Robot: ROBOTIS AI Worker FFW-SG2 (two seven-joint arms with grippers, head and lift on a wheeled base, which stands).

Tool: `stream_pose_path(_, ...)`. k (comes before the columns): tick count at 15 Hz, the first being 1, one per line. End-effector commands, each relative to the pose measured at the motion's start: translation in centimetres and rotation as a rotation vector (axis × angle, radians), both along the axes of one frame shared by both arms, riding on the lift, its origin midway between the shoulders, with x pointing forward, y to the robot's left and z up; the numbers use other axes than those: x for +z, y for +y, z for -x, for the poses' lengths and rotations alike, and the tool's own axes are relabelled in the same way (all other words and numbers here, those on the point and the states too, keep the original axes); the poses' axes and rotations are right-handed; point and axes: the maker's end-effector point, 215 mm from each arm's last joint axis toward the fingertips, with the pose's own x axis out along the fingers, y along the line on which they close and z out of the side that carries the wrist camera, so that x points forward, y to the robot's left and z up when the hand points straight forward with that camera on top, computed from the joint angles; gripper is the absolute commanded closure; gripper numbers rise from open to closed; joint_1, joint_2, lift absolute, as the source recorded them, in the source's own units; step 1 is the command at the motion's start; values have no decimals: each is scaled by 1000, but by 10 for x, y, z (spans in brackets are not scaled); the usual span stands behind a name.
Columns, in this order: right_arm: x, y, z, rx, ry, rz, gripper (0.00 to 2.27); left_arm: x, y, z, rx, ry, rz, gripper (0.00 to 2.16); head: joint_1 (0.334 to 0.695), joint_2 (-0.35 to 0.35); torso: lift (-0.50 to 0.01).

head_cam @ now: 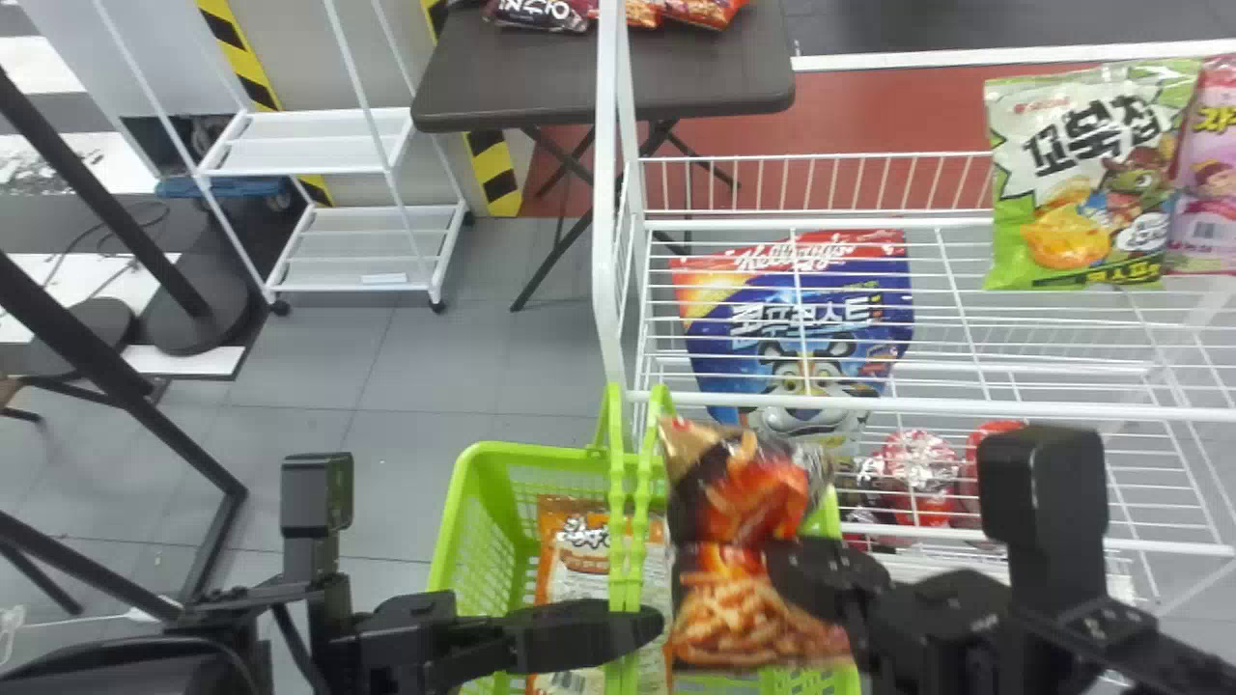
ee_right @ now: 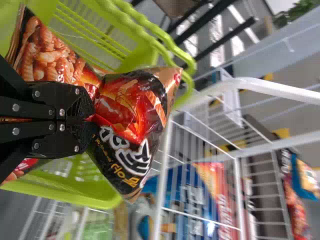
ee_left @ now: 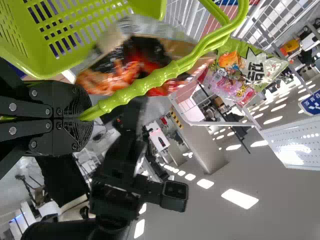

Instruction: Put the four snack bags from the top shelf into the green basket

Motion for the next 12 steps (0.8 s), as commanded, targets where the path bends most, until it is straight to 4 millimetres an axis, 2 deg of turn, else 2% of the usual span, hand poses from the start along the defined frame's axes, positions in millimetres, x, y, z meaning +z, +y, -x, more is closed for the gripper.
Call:
stream_pose_path(1, -25, 6, 17, 27, 61, 26, 2202, 2, -2, 1, -7, -2, 12, 2148, 695, 175, -4)
stream_pose_path(2, -35, 6, 19, 42, 86, 37, 1764, 2, -3, 1, -7, -1, 11, 2148, 695, 189, -4)
stream_pose_path(3, -46, 6, 23, 63, 121, 47, 839, 2, -4, 2, -9, -1, 10, 2148, 695, 194, -4)
stream_pose_path(4, -55, 6, 33, 95, 171, 60, 26, 1, -5, 2, -9, 0, 9, 2148, 695, 198, -4)
stream_pose_path(7, -56, 3, 33, 99, 187, 55, 39, -1, -6, 2, -11, 7, 12, 2148, 695, 199, -4)
stream_pose_path(8, -46, -2, 21, 80, 156, 23, 56, -1, -7, 2, -10, 5, 12, 2148, 695, 196, -4)
stream_pose_path(10, -10, -24, -22, 0, 30, -44, 70, -2, -6, 1, -7, 7, 10, 2148, 695, 188, -4)
stream_pose_path(12, 39, -70, -84, -131, -173, -75, 73, -2, -6, 2, -6, 10, 8, 2148, 695, 153, -4)
